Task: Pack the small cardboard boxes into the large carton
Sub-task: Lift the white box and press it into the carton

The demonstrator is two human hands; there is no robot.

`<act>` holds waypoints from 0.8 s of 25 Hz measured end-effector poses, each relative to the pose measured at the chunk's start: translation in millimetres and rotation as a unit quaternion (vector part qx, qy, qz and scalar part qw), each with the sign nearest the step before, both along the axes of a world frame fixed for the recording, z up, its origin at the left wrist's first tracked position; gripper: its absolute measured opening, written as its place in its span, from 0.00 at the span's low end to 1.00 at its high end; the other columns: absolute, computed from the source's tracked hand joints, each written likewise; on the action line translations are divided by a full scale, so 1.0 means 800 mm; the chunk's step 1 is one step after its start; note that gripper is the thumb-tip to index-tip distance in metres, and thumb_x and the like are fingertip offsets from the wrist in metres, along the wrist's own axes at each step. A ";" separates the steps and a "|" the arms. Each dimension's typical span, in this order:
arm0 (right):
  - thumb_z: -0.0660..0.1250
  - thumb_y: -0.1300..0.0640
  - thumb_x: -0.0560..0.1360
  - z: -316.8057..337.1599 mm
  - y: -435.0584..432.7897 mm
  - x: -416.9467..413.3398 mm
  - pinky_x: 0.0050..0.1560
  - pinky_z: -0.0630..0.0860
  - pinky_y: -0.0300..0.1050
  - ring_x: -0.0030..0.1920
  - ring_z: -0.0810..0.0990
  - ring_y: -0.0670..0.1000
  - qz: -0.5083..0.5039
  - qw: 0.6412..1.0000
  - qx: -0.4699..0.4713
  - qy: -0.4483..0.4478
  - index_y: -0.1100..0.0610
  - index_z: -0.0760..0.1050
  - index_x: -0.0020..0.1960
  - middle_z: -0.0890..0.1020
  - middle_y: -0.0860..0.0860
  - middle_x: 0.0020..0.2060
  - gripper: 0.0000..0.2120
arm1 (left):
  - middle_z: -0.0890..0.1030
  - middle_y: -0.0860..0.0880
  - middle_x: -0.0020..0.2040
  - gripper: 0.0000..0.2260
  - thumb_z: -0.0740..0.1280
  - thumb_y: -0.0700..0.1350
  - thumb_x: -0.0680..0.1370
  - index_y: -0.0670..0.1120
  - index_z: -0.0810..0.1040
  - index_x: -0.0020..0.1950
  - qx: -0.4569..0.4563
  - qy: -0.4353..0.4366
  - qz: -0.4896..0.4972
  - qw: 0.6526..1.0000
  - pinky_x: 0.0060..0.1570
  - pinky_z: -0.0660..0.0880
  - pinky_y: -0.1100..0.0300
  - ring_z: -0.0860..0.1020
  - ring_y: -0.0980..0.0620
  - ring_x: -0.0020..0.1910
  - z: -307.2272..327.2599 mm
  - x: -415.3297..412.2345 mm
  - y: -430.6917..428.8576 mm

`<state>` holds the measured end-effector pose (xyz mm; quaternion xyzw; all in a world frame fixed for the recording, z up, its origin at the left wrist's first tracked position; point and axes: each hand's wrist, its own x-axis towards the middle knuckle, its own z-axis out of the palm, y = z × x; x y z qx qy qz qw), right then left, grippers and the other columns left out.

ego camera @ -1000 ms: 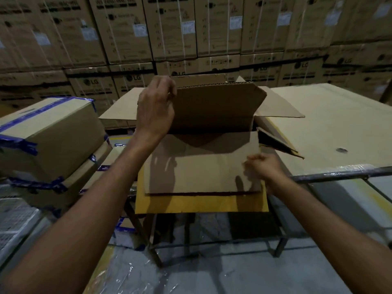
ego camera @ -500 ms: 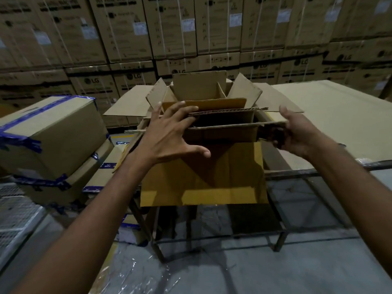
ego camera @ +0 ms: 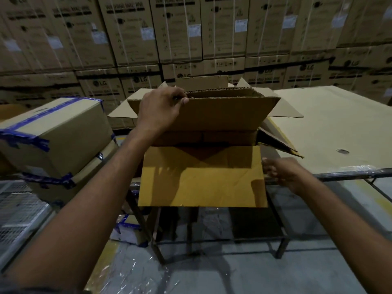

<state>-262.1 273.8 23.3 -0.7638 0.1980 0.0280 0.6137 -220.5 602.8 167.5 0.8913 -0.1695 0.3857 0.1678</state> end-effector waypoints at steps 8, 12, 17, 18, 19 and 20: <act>0.71 0.46 0.78 -0.041 -0.010 0.008 0.56 0.80 0.58 0.57 0.81 0.62 0.048 0.987 -0.013 0.153 0.59 0.73 0.68 0.80 0.60 0.59 0.23 | 0.86 0.50 0.54 0.08 0.71 0.52 0.80 0.51 0.85 0.55 -0.028 -0.025 0.023 0.999 0.54 0.79 0.50 0.83 0.50 0.54 -0.004 -0.008 -0.013; 0.67 0.50 0.82 0.043 -0.004 -0.005 0.40 0.76 0.47 0.43 0.79 0.54 0.005 0.996 0.079 0.045 0.57 0.75 0.56 0.79 0.57 0.47 0.11 | 0.85 0.50 0.53 0.08 0.70 0.53 0.80 0.52 0.84 0.55 -0.036 -0.025 0.042 0.998 0.56 0.77 0.50 0.82 0.50 0.53 -0.007 -0.012 -0.018; 0.54 0.33 0.81 0.092 -0.029 -0.001 0.67 0.74 0.52 0.60 0.84 0.56 -0.010 0.941 0.337 -0.033 0.60 0.74 0.65 0.86 0.59 0.58 0.32 | 0.86 0.50 0.55 0.13 0.69 0.59 0.79 0.54 0.84 0.58 -0.058 0.030 0.031 0.997 0.57 0.78 0.48 0.82 0.50 0.54 0.004 -0.024 -0.014; 0.54 0.33 0.82 0.097 -0.025 0.001 0.64 0.76 0.51 0.59 0.85 0.55 -0.007 0.945 0.324 -0.035 0.60 0.73 0.65 0.86 0.58 0.57 0.32 | 0.86 0.50 0.55 0.14 0.69 0.60 0.79 0.54 0.84 0.57 -0.051 0.026 0.036 0.998 0.58 0.78 0.47 0.82 0.49 0.54 0.006 -0.025 -0.014; 0.56 0.34 0.82 0.099 -0.021 0.003 0.56 0.78 0.49 0.57 0.85 0.54 -0.008 0.954 0.299 -0.030 0.59 0.74 0.63 0.87 0.56 0.54 0.29 | 0.86 0.50 0.55 0.14 0.69 0.61 0.79 0.54 0.85 0.57 -0.049 0.032 0.042 0.997 0.59 0.78 0.46 0.83 0.49 0.54 0.008 -0.026 -0.013; 0.59 0.37 0.81 0.101 -0.016 0.003 0.48 0.77 0.48 0.53 0.84 0.53 -0.031 0.967 0.252 -0.032 0.59 0.75 0.60 0.85 0.54 0.50 0.25 | 0.86 0.50 0.55 0.15 0.68 0.62 0.78 0.54 0.85 0.56 -0.054 0.046 0.044 0.996 0.58 0.78 0.46 0.83 0.48 0.54 0.008 -0.024 -0.012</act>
